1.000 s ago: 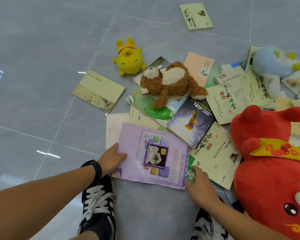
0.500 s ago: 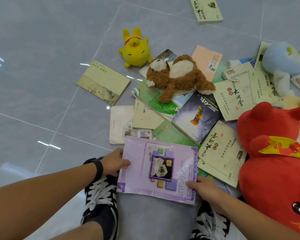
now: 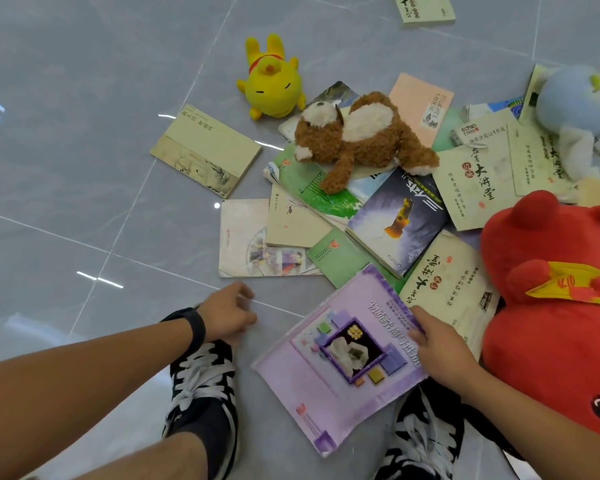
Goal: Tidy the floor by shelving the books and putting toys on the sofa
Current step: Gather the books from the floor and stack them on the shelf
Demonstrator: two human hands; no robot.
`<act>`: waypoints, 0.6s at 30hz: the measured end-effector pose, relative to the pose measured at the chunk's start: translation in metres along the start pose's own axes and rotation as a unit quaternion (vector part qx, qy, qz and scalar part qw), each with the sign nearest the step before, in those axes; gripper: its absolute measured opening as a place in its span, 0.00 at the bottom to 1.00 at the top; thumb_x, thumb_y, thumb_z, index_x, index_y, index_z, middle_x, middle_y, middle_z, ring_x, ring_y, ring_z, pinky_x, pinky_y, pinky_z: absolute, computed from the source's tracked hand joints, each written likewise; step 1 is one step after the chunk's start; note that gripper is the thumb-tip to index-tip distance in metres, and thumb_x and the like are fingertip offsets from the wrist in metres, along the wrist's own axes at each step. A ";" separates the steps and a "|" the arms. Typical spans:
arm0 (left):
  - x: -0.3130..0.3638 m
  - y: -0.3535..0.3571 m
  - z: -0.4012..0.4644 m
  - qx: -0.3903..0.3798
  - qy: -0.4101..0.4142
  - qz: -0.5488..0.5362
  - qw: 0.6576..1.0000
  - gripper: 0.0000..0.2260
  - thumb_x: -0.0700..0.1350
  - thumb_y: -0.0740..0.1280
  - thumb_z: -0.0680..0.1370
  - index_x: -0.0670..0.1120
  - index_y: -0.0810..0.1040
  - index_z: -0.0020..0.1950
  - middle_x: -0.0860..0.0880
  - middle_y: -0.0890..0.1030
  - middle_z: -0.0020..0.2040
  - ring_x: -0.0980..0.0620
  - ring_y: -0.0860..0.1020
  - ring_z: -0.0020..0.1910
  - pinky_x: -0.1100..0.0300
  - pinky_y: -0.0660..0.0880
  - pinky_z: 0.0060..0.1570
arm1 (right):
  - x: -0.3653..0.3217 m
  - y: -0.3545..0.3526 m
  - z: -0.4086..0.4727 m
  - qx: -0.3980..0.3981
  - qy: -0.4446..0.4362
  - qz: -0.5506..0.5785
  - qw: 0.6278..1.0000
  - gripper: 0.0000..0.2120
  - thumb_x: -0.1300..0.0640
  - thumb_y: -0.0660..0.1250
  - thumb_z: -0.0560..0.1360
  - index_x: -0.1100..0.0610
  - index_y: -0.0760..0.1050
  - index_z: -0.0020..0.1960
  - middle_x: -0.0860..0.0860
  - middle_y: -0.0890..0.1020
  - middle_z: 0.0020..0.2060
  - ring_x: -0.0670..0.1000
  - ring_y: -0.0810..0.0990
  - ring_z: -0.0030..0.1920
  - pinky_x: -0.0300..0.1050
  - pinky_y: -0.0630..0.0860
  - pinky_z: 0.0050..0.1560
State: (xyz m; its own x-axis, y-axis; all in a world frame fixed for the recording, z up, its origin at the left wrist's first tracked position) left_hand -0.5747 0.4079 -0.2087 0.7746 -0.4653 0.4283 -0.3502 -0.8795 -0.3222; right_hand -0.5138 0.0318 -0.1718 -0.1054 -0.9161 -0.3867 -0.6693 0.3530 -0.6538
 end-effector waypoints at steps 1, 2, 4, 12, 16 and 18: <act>0.012 -0.006 0.003 0.021 0.043 0.072 0.996 0.18 0.41 0.73 0.74 0.48 0.74 0.62 0.46 0.79 0.54 0.48 0.81 0.48 0.54 0.80 0.47 | -0.005 -0.001 0.001 -0.005 -0.021 -0.017 1.000 0.13 0.62 0.61 0.81 0.45 0.65 0.46 0.44 0.74 0.38 0.45 0.74 0.39 0.45 0.69 0.38; 0.023 -0.009 0.004 0.042 0.082 0.122 0.988 0.19 0.42 0.73 0.73 0.48 0.74 0.63 0.47 0.78 0.56 0.48 0.79 0.52 0.56 0.77 0.52 | -0.014 0.000 0.002 -0.008 -0.048 -0.035 0.998 0.14 0.62 0.61 0.82 0.44 0.64 0.45 0.44 0.74 0.38 0.45 0.73 0.39 0.44 0.70 0.39; 0.043 -0.017 0.006 0.082 0.132 0.140 0.978 0.24 0.43 0.73 0.73 0.47 0.72 0.67 0.45 0.74 0.62 0.46 0.76 0.59 0.58 0.73 0.59 | -0.040 0.004 0.001 -0.015 -0.114 -0.065 0.991 0.12 0.60 0.61 0.82 0.42 0.68 0.48 0.42 0.74 0.42 0.48 0.75 0.43 0.49 0.72 0.42; 0.004 -0.070 0.031 0.167 -0.043 -0.167 0.971 0.41 0.49 0.74 0.73 0.49 0.52 0.79 0.43 0.69 0.70 0.41 0.73 0.64 0.44 0.74 0.65 | -0.075 0.026 -0.002 0.053 -0.161 -0.144 0.975 0.24 0.58 0.66 0.77 0.50 0.70 0.73 0.48 0.77 0.56 0.50 0.77 0.51 0.47 0.77 0.48; 0.012 -0.064 0.031 0.138 -0.042 -0.231 0.962 0.19 0.46 0.67 0.81 0.43 0.71 0.70 0.45 0.78 0.55 0.51 0.74 0.44 0.60 0.72 0.40 | -0.044 0.031 0.004 0.021 -0.081 -0.130 0.988 0.27 0.61 0.65 0.77 0.51 0.66 0.75 0.51 0.75 0.59 0.53 0.78 0.54 0.48 0.76 0.50; 0.020 -0.056 0.027 0.113 -0.028 -0.254 0.960 0.13 0.45 0.64 0.81 0.43 0.77 0.64 0.47 0.76 0.44 0.53 0.69 0.35 0.61 0.67 0.34 | -0.033 0.032 0.003 0.011 -0.050 -0.106 0.993 0.28 0.64 0.65 0.77 0.52 0.67 0.75 0.52 0.75 0.59 0.54 0.78 0.54 0.46 0.74 0.50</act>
State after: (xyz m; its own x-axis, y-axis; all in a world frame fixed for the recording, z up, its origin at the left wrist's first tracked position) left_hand -0.5255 0.4509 -0.2054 0.8442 0.0297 0.5353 0.1986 -0.9448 -0.2607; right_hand -0.5296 0.0741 -0.1812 0.1110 -0.9474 -0.3001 -0.6515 0.1586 -0.7419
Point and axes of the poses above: each hand's wrist, its own z-axis towards the middle knuckle, its own y-axis out of the palm, x = y × z, the point moved 10 cm from there along z, towards the middle knuckle
